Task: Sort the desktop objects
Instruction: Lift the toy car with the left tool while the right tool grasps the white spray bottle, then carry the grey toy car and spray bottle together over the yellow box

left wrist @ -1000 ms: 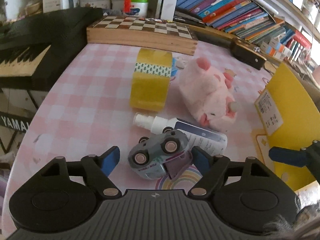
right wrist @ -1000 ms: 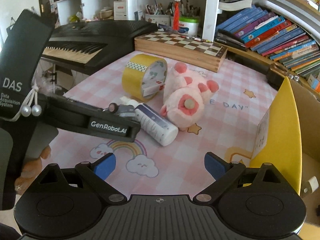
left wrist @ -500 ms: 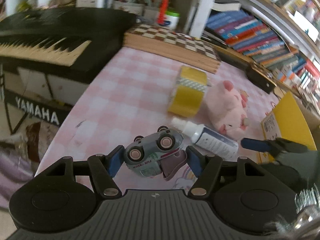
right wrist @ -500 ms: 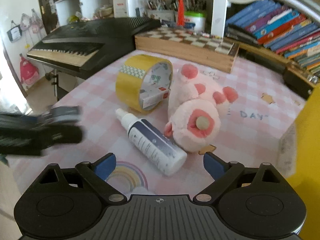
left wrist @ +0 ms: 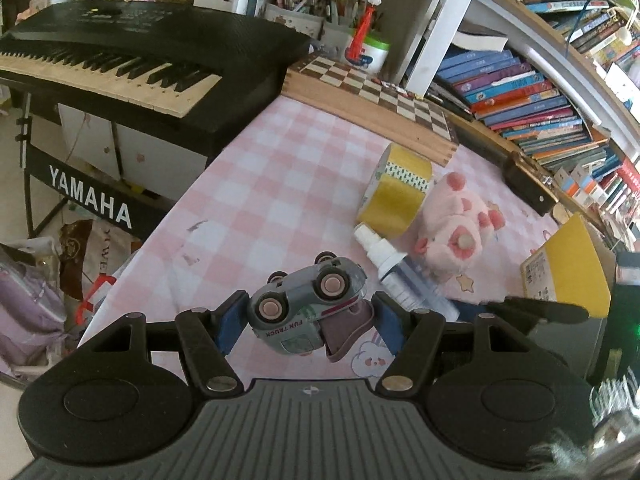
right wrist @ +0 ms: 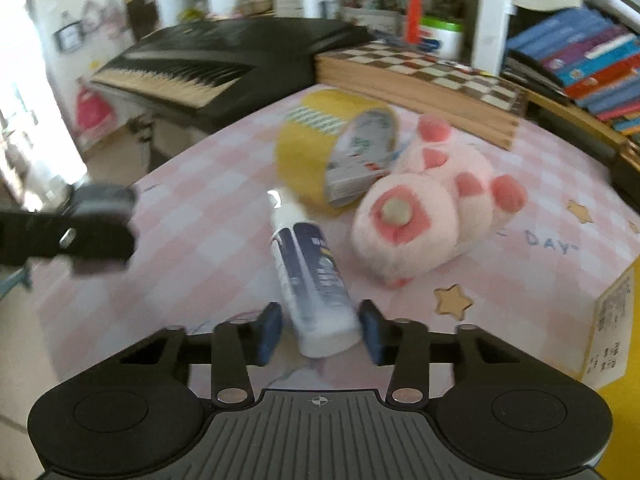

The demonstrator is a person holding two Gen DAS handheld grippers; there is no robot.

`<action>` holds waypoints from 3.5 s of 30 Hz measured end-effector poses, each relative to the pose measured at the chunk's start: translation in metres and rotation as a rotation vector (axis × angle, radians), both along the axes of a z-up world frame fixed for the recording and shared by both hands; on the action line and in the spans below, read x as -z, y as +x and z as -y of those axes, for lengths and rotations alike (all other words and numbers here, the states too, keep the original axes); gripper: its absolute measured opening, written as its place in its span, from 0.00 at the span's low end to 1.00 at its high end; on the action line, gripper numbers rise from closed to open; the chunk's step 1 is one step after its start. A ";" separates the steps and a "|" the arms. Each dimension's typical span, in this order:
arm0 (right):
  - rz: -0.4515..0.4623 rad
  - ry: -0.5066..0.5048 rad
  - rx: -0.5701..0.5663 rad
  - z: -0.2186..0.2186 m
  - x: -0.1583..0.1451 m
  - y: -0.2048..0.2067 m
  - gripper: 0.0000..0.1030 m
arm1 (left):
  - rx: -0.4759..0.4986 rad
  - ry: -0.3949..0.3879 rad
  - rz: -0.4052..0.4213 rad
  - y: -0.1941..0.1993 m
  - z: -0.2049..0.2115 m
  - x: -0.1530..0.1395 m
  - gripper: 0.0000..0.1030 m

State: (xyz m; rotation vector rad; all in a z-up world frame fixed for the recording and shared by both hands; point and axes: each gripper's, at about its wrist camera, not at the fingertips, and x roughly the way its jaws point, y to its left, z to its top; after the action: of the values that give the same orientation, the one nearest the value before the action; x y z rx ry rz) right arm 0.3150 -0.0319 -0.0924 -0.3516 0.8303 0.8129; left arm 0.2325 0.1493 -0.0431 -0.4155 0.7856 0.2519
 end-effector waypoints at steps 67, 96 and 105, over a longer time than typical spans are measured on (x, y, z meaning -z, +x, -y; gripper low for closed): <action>-0.098 0.251 0.401 0.101 -0.085 -0.220 0.32 | 0.354 -0.141 0.205 -0.184 0.043 -0.048 0.62; -0.077 0.235 0.729 0.180 -0.080 -0.293 0.32 | 0.743 -0.173 0.160 -0.180 0.134 -0.039 0.62; -0.089 0.256 0.770 0.213 -0.079 -0.280 0.32 | 0.783 -0.161 0.147 -0.163 0.167 -0.041 0.62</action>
State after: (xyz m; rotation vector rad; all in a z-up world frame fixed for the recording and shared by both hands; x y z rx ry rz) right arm 0.0350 -0.2446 -0.0134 0.2338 0.8439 0.2043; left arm 0.0699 -0.0174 -0.0023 -0.2475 0.7712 -0.5698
